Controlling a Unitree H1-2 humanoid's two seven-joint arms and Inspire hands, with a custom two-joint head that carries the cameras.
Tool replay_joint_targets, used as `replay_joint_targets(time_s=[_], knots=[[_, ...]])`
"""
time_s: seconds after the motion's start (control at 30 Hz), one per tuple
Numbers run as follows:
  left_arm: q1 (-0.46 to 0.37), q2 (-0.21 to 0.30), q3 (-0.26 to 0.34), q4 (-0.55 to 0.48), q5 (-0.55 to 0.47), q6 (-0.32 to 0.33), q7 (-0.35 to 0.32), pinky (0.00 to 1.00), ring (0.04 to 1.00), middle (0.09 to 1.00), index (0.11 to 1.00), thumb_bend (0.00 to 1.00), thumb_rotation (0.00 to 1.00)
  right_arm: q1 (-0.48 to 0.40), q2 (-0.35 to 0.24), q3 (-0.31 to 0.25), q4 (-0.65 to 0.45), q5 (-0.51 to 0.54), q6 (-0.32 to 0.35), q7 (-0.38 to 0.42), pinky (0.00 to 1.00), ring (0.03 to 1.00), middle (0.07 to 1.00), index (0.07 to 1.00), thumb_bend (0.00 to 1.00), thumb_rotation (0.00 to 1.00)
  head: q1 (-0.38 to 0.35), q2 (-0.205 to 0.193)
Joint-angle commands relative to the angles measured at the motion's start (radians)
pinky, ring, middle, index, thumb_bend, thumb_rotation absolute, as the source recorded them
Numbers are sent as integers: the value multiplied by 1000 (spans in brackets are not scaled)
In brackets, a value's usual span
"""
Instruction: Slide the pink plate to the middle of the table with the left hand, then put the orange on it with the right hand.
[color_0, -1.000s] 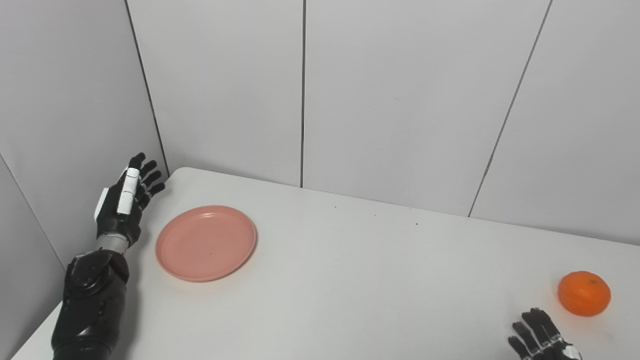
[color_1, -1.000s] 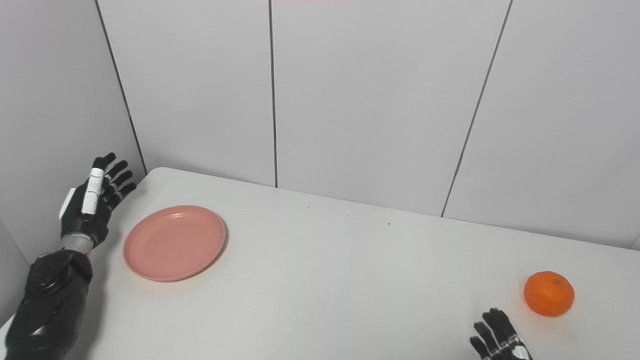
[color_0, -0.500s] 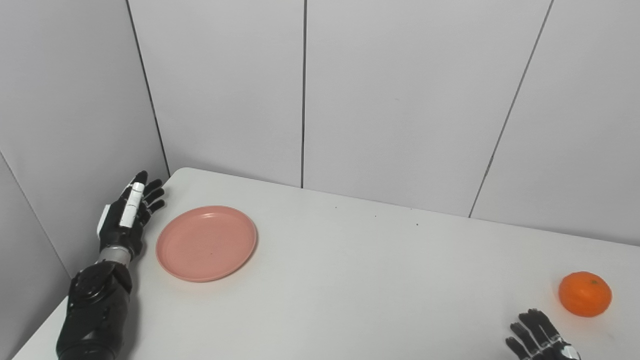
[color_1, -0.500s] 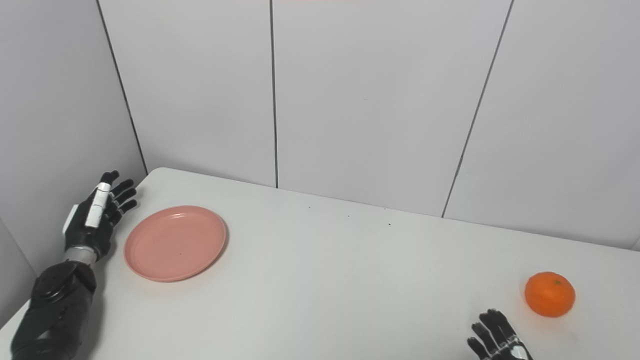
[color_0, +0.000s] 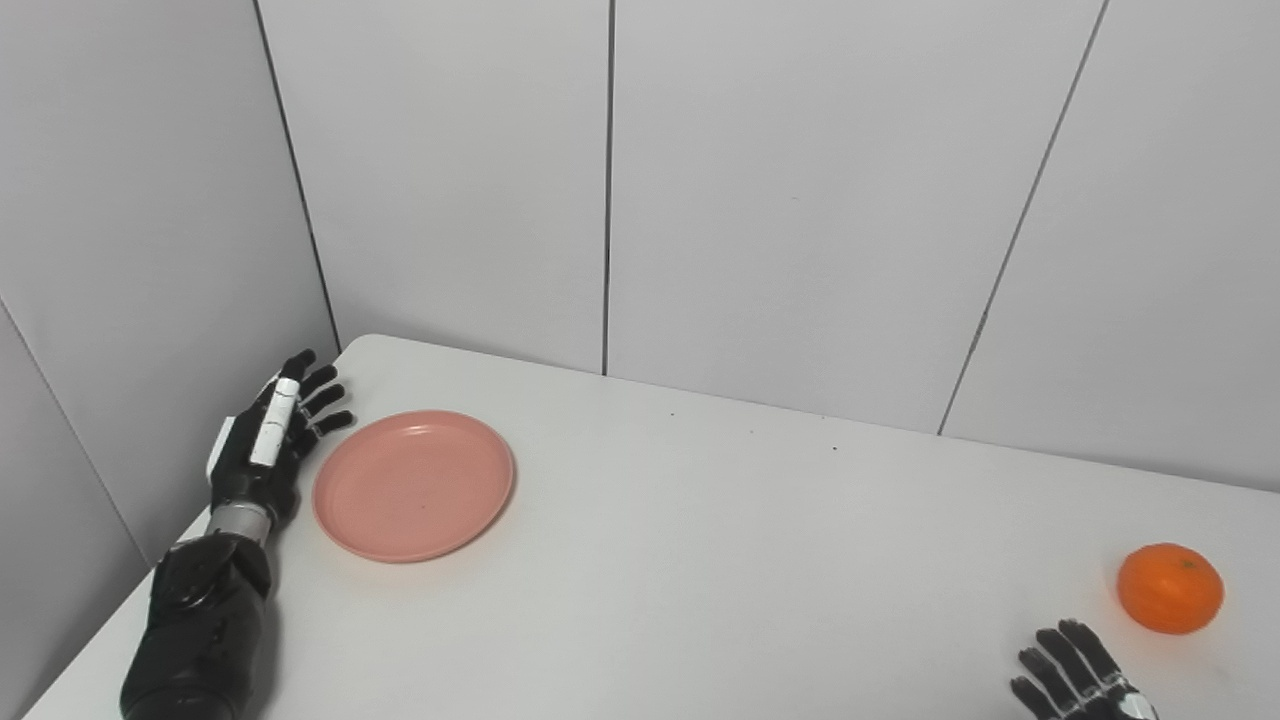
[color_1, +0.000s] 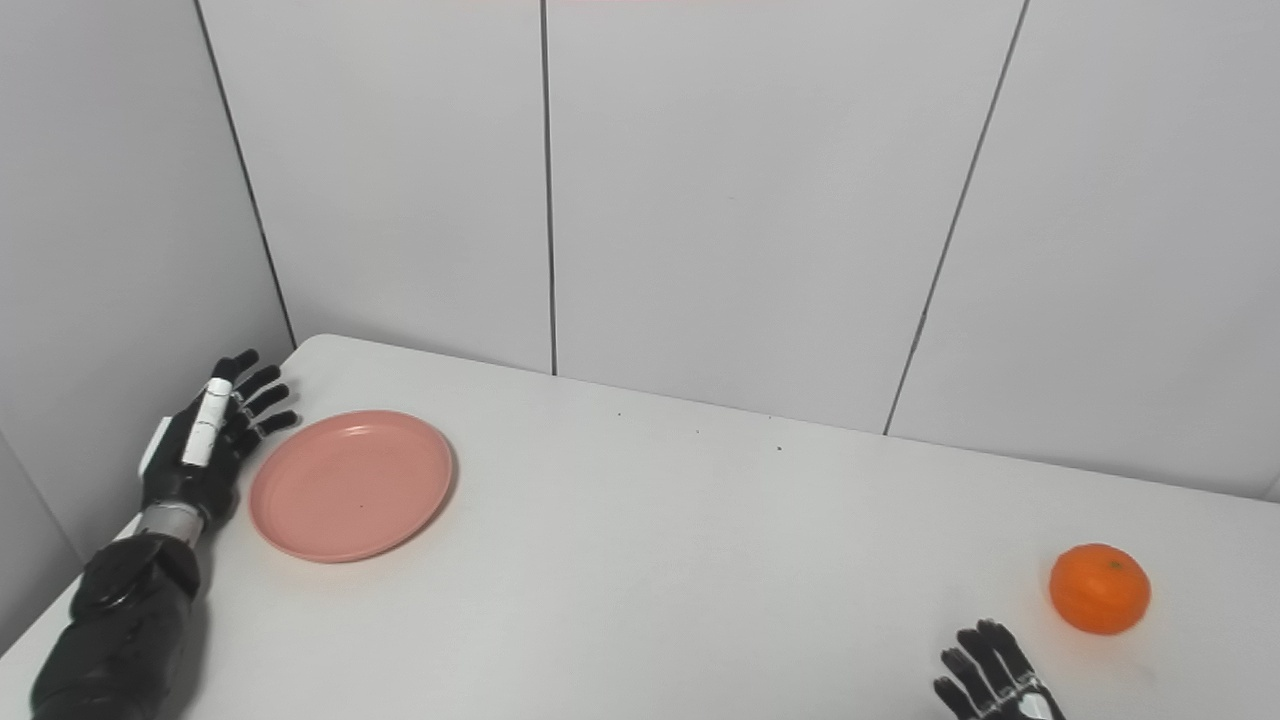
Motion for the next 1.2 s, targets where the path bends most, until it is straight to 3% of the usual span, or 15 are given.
replay_joint_targets(time_s=[0.0, 0.3, 0.7, 1.17], knots=[[-27, 21, -9, 0, -4, -24, -37, 696, 819, 844, 876, 960, 725, 4, -10, -1, -7, 5, 46, -1, 897, 890, 875, 867, 803, 687, -1, 2], [-11, 5, -21, -34, -1, -6, -37, 673, 836, 840, 878, 958, 744, 3, -10, 9, -15, -19, 42, -5, 886, 893, 881, 867, 776, 690, -11, 2], [20, -8, -52, -160, 10, 87, -23, 673, 846, 858, 868, 950, 780, 0, -4, 19, -12, -40, 28, -4, 854, 876, 875, 857, 736, 675, -37, 11], [70, -54, -77, -346, 25, 182, 17, 782, 910, 900, 921, 924, 841, 4, -3, 28, -26, -23, 40, 1, 859, 877, 881, 858, 702, 630, -36, 13]])
